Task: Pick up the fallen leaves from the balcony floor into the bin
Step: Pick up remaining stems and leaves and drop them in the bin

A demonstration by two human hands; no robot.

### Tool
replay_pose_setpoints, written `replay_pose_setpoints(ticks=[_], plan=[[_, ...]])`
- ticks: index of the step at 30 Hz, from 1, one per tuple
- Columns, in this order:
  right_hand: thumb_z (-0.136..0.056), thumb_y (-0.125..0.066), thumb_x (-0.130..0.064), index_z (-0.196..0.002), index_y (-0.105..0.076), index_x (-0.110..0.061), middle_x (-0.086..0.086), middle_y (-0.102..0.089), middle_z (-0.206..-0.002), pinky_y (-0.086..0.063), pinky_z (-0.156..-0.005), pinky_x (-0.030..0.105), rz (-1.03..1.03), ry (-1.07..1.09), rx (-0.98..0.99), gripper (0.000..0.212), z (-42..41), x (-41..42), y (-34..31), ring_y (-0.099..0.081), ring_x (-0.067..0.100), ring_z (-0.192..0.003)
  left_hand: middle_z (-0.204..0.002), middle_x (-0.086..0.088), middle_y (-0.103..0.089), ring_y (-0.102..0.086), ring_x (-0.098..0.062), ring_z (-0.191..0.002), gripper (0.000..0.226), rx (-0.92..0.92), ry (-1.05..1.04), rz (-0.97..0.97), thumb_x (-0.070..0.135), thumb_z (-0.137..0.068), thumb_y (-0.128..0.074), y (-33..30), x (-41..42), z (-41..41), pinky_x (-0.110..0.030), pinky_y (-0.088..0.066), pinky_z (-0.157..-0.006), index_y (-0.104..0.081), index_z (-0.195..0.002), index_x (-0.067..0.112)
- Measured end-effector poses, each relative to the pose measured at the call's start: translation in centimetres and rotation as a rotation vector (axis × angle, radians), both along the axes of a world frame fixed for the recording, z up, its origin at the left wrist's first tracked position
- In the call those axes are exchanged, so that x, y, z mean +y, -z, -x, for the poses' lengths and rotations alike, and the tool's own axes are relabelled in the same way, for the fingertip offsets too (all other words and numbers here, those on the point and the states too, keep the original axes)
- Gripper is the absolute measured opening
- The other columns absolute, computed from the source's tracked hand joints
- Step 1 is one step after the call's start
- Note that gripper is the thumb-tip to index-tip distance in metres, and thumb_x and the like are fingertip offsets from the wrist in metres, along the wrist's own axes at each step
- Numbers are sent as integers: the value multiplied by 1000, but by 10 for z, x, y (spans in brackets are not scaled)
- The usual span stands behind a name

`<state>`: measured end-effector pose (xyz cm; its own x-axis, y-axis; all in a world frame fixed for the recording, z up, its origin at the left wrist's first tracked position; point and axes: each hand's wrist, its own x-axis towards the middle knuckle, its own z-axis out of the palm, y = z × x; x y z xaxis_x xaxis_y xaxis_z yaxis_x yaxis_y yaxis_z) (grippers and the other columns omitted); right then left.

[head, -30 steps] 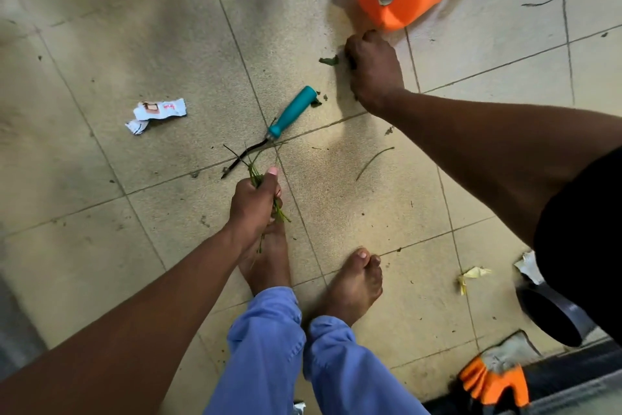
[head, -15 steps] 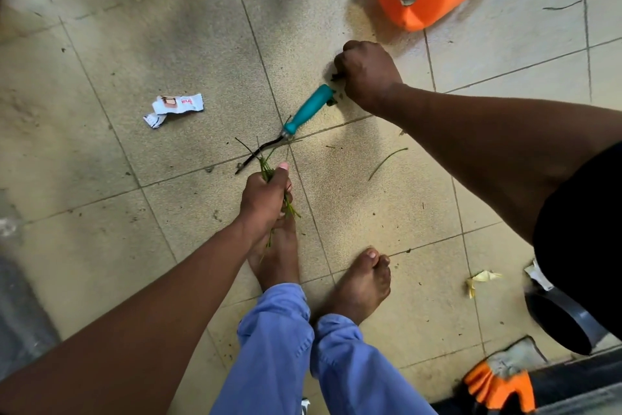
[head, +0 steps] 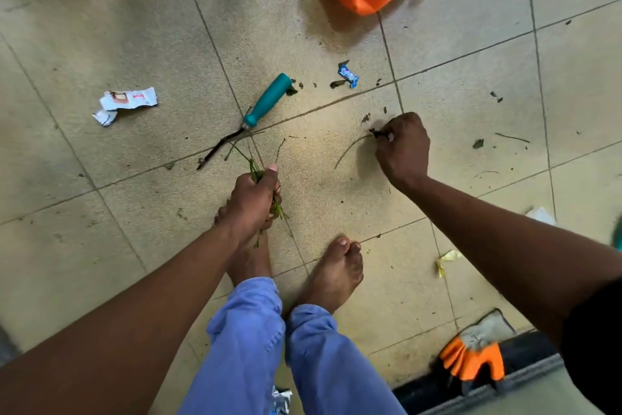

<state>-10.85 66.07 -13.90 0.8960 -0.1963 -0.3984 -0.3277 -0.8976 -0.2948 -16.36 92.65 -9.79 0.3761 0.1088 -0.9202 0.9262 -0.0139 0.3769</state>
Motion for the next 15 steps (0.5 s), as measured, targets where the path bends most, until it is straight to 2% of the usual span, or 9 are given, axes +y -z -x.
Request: replay_pose_setpoints(ticks=[5, 9, 12, 15], plan=[[-80, -59, -3, -93, -72, -5, 16, -62, -105, -40, -71, 31, 16, 12, 7, 18, -13, 7, 16, -60, 33, -94, -51, 1, -49, -36, -10, -34, 45, -8, 50, -6, 43, -103, -53, 0, -2, -1, -16, -27, -41, -51, -67, 16], [-72, -54, 0, -95, -63, -8, 13, -60, -99, -39, -67, 33, -75, -119, 26, 27, -16, 15, 12, -56, 31, -90, -52, 0, -49, -35, -10, -34, 46, -18, 77, -6, 45, -103, -53, -1, 0, 0, -16, -27, -40, -51, -67, 16], [-75, -53, -9, -108, -63, -11, 10, -61, -105, -48, -75, 37, -76, -180, 27, 35, -18, 13, 9, -57, 29, -96, -52, 0, -48, -35, -9, -33, 46, -17, 75, -7, 43, -104, -52, -2, 1, -1, -16, -27, -39, -51, -66, 16], [-80, -47, -18, -127, -61, -10, 11, -58, -124, -48, -88, 36, 16, -167, -57, 50, -29, 10, 11, -55, 31, -112, -53, -1, -48, -35, -8, -32, 46, -24, 73, -4, 40, -104, -52, -2, 2, -1, -15, -27, -37, -50, -65, 16]])
